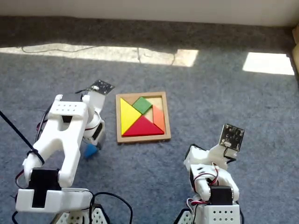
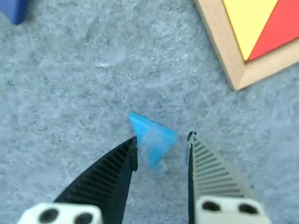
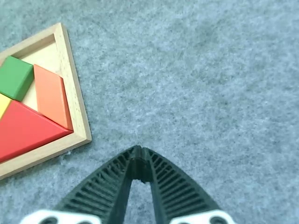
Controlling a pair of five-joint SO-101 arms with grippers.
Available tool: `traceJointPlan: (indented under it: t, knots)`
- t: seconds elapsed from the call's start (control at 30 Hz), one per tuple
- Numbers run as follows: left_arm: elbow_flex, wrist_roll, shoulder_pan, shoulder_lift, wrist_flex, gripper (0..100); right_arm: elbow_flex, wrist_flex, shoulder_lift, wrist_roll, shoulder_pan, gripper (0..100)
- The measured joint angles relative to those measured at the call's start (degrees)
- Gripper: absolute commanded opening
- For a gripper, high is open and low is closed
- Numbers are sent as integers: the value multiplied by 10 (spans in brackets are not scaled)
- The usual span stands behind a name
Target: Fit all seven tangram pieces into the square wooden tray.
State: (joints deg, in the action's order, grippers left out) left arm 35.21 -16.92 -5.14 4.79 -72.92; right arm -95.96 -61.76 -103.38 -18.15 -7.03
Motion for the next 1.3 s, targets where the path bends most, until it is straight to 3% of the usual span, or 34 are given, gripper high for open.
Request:
traceJointPlan:
  t: [0.17, 0.37, 0.57, 0.73, 1.3]
  knots:
    - [3, -1, -20, -7, -4, 177, 0, 0, 0, 0, 0, 5]
    - [70, -1, -27, -7, 78, 176, 0, 0, 0, 0, 0, 5]
    - [75, 0, -27, -8, 93, 166, 0, 0, 0, 0, 0, 5]
    - [77, 0, -25, -8, 93, 58, 0, 0, 0, 0, 0, 5]
    - [-10, 0, 87, -8, 93, 41, 0, 0, 0, 0, 0, 5]
